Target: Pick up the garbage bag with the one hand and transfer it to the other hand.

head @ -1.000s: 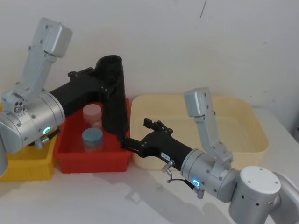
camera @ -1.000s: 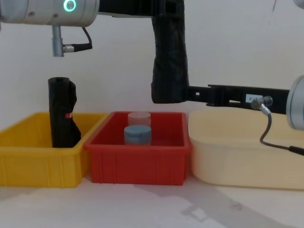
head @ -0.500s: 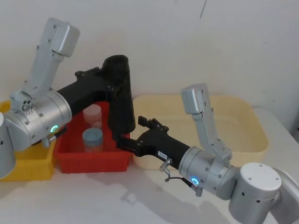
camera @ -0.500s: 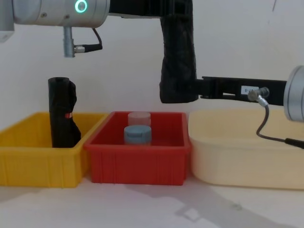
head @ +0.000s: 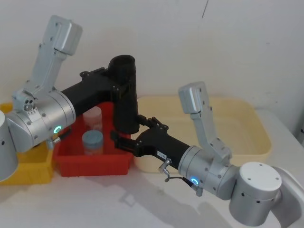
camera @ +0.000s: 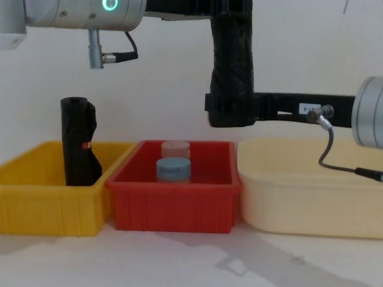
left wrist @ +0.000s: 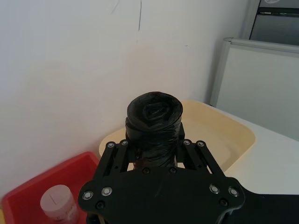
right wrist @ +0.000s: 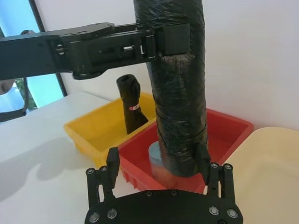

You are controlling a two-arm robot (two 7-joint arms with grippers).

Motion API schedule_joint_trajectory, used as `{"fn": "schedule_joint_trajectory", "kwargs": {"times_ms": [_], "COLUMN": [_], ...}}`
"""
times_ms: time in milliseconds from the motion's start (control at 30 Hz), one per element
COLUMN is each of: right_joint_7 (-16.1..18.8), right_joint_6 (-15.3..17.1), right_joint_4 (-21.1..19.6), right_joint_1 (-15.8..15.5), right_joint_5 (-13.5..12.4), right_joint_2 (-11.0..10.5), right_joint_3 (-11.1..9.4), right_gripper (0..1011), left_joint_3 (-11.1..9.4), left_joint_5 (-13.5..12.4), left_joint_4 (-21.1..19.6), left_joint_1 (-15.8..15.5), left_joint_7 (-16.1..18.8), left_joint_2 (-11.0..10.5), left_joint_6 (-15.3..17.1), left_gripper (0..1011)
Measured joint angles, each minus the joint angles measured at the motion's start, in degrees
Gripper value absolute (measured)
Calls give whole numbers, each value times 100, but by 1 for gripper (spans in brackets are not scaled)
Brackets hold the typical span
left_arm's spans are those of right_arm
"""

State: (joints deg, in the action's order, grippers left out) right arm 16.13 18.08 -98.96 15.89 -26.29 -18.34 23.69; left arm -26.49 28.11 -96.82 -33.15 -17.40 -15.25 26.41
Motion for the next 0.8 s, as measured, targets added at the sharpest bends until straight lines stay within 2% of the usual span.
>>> {"fn": "schedule_joint_trajectory", "kwargs": {"times_ms": [800], "right_joint_7": [-132], "right_joint_6": [-145], "right_joint_4": [445], "right_joint_1": [201], "right_joint_5": [248], "right_joint_2": [137], "right_joint_3": [6], "right_gripper": [1001], "left_joint_3": [-72], "left_joint_5": [246], "left_joint_4": [-65], "left_joint_1": [-43], "left_joint_7": [-41], "left_joint_2": [-60], "left_joint_6": [222], "left_gripper": [431]}}
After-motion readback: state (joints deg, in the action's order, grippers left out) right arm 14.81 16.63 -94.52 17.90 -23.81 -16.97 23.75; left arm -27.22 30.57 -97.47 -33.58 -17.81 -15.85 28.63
